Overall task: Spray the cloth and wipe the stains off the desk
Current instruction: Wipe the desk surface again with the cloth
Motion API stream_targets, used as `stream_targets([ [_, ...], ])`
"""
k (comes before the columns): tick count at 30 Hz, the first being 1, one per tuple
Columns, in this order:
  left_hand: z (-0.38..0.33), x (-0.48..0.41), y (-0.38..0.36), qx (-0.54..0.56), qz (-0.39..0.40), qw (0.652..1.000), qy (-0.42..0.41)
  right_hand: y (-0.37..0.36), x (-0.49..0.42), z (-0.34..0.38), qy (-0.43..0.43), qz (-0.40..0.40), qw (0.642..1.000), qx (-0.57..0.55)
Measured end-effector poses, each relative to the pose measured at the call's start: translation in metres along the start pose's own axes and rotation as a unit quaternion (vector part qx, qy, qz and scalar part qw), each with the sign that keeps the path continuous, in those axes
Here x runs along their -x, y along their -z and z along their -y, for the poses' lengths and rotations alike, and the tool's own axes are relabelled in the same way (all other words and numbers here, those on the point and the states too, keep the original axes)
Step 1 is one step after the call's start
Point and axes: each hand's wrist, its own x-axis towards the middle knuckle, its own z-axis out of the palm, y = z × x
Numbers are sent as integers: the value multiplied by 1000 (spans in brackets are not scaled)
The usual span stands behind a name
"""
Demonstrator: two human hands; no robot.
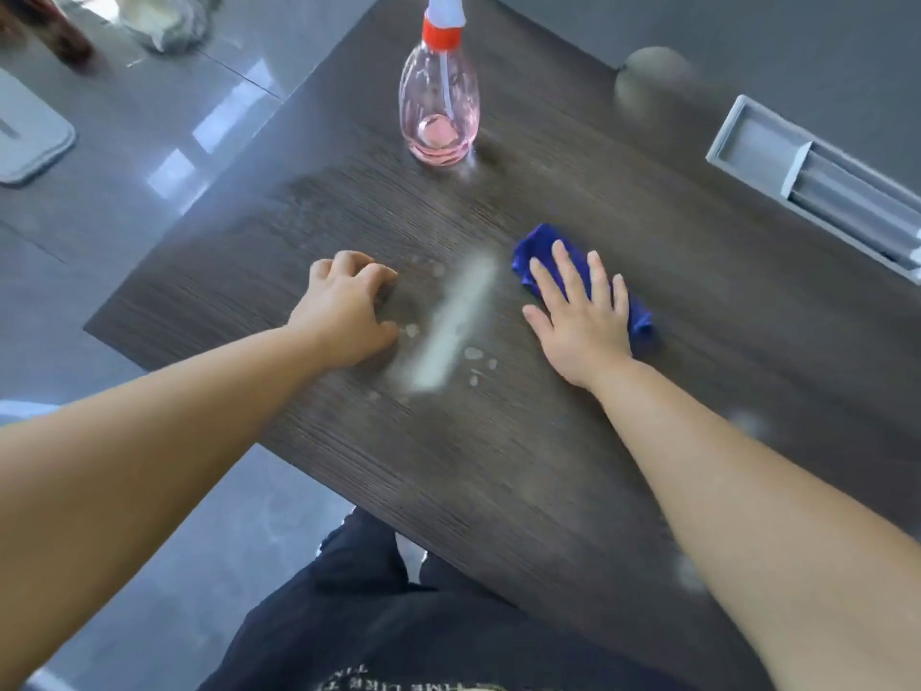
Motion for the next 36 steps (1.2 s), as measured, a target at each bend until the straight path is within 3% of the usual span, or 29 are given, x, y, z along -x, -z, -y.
stream_targets([
  [2,20,3,8,-27,2,1000,11,4,-16,50,-128,-20,991,-37],
  [3,28,4,11,-40,5,999,20,3,-19,76,-136,-23,989,-54],
  [4,36,3,16,-50,8,998,27,-1,-17,104,-105,-25,992,-61],
  [7,50,2,23,-56,15,998,26,-15,20,145,114,-43,991,-47],
  [9,55,-2,24,-50,6,999,20,-23,42,128,257,-24,966,-21],
  [11,58,-4,25,-67,7,998,12,-23,39,90,318,-25,948,-12],
  [13,58,-5,24,-81,10,997,5,-11,18,62,232,-11,973,-16],
  [15,59,-6,23,-79,9,997,7,-2,-11,64,44,-20,998,-42],
  [17,56,-8,21,-68,-1,997,21,0,-26,102,-110,-46,991,-54],
  [18,54,-10,21,-62,-7,998,26,-2,-27,123,-140,-58,987,-59],
  [20,48,-17,24,-44,-31,998,25,-9,-13,152,-64,-75,993,-63],
  [23,34,-39,30,11,-61,998,-2,-14,12,127,202,-49,978,-7],
  [24,28,-50,32,43,-66,997,-2,-11,9,108,237,-40,971,-2],
  [26,17,-68,37,114,-72,991,12,-2,-7,78,173,-41,984,-9],
  [29,1,-92,40,181,-87,979,26,9,-40,77,-83,-21,994,-66],
  [31,-8,-105,45,214,-98,971,34,13,-44,107,-161,-17,985,-56],
  [32,-11,-111,46,233,-105,966,36,11,-39,120,-133,-12,990,-47],
  [34,-17,-124,49,269,-115,956,24,4,-21,124,38,4,999,-22],
  [36,-21,-136,53,305,-115,945,2,4,-9,94,191,16,982,5],
])
